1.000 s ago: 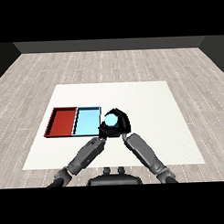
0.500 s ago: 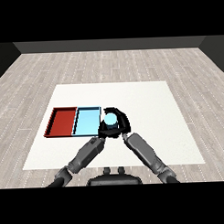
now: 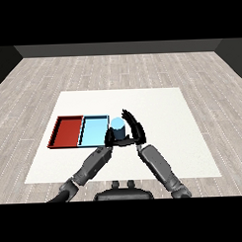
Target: Pick the blue can and put it in the blue box
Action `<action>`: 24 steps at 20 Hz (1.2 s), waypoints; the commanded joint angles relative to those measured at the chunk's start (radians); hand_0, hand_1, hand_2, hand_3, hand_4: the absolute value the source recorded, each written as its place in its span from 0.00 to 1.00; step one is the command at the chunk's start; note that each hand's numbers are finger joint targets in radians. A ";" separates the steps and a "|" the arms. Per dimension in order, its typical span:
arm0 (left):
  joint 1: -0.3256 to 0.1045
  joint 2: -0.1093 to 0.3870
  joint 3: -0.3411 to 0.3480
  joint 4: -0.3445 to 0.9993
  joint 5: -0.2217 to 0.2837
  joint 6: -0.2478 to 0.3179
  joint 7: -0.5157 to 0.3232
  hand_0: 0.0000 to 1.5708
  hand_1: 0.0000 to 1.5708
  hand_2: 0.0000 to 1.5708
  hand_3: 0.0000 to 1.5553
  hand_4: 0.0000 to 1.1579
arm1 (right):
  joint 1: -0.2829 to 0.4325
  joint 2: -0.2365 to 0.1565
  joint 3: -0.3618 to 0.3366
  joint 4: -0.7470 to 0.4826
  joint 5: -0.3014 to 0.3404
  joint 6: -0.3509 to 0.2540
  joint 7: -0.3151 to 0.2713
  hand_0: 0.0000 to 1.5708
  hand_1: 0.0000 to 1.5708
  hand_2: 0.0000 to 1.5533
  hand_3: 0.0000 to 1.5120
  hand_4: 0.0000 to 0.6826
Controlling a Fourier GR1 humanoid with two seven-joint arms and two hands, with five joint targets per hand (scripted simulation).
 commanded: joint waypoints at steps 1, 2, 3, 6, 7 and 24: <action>-0.024 -0.003 -0.063 0.001 0.063 0.070 -0.033 1.00 1.00 1.00 0.98 0.99 | 0.023 0.018 -0.018 -0.046 -0.003 -0.010 -0.012 0.00 0.00 0.00 0.00 0.00; -0.023 -0.003 0.020 0.079 0.000 -0.007 -0.031 1.00 1.00 1.00 0.98 0.99 | 0.108 0.006 0.002 -0.128 0.020 0.000 -0.014 0.00 0.00 0.00 0.00 0.00; -0.041 -0.003 -0.047 0.042 0.062 0.075 -0.021 1.00 1.00 1.00 0.99 0.99 | 0.041 -0.013 -0.083 -0.061 -0.012 0.052 -0.024 0.00 0.00 0.00 0.00 0.00; -0.061 -0.003 0.048 0.095 -0.021 0.020 -0.008 1.00 1.00 1.00 0.99 0.99 | 0.180 -0.052 -0.114 -0.206 -0.080 0.088 -0.096 0.00 0.00 0.00 0.00 0.00; -0.003 0.087 0.044 -0.014 -0.023 0.037 0.016 1.00 1.00 1.00 0.99 0.99 | 0.153 -0.053 -0.178 -0.196 -0.132 0.104 -0.100 0.00 0.00 0.00 0.00 0.00; -0.153 0.329 0.102 0.304 -0.196 0.106 0.308 1.00 1.00 1.00 0.95 0.90 | 0.294 -0.053 -0.310 -0.172 -0.236 0.181 -0.159 0.00 0.00 0.00 0.00 0.00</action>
